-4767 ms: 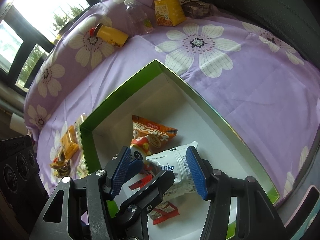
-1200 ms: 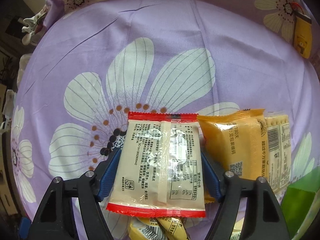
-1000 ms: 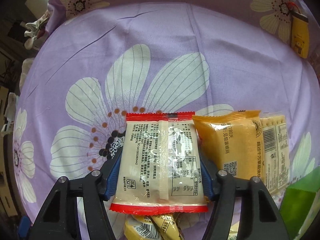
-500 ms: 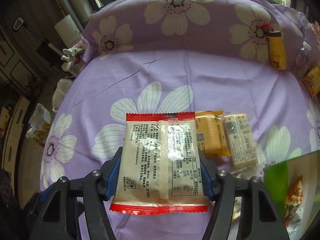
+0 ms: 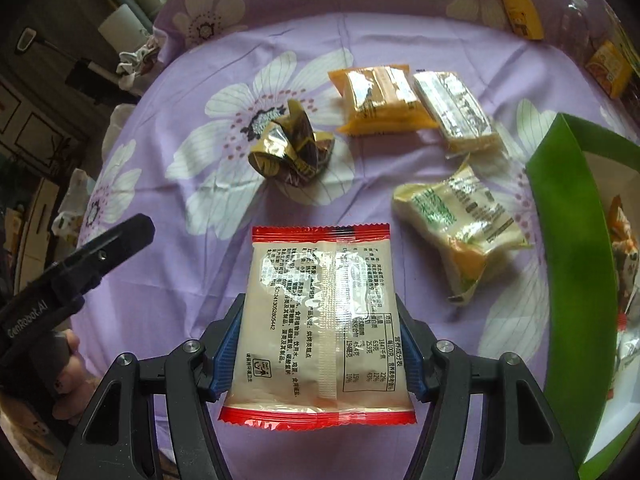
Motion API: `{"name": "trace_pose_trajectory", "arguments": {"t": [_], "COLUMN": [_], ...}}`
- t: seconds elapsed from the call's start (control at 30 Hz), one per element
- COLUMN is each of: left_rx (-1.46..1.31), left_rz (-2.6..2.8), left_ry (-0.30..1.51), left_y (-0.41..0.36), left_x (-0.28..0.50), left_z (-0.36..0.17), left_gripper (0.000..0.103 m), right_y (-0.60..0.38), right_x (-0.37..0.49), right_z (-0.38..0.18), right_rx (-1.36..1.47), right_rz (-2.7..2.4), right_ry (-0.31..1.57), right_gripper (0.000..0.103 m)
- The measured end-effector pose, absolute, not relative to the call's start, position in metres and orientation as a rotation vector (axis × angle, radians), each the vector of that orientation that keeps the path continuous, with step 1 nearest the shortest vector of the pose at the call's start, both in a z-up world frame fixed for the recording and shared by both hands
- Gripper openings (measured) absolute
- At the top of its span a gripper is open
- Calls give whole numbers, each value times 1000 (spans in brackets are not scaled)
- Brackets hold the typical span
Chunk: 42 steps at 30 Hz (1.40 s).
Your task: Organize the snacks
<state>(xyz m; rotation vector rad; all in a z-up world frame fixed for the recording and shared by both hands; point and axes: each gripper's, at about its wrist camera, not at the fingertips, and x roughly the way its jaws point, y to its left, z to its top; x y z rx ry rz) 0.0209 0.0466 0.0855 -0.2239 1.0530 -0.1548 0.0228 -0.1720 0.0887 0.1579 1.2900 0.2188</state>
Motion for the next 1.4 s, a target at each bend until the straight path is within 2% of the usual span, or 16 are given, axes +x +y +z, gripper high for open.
{"name": "trace_pose_trajectory", "arguments": {"t": [0.2, 0.37, 0.73, 0.93, 0.97, 1.1, 1.3, 1.4], "left_rx": [-243, -207, -221, -220, -224, -255, -319, -306], "left_rz": [-198, -204, -259, -317, -332, -401, -430, -424], "left_ry": [1075, 1093, 1162, 1213, 1223, 1269, 1330, 1320], "left_y": [39, 28, 8, -9, -13, -27, -33, -34], "left_x": [17, 15, 8, 0, -2, -8, -12, -13], "left_z": [83, 78, 66, 57, 56, 51, 39, 39], "left_gripper": [102, 102, 101, 93, 87, 76, 74, 73], "right_y": [-173, -179, -223, -239, -239, -234, -228, -225], "right_x": [22, 19, 12, 11, 10, 9, 9, 11], "right_z": [70, 74, 93, 91, 91, 87, 77, 69], "right_rx": [172, 182, 289, 408, 409, 432, 447, 473], "right_rz": [242, 228, 168, 152, 154, 193, 227, 244], "right_ry": [1351, 1333, 1244, 1236, 1236, 1251, 1282, 1312], "right_gripper": [68, 75, 75, 75, 75, 75, 73, 67]}}
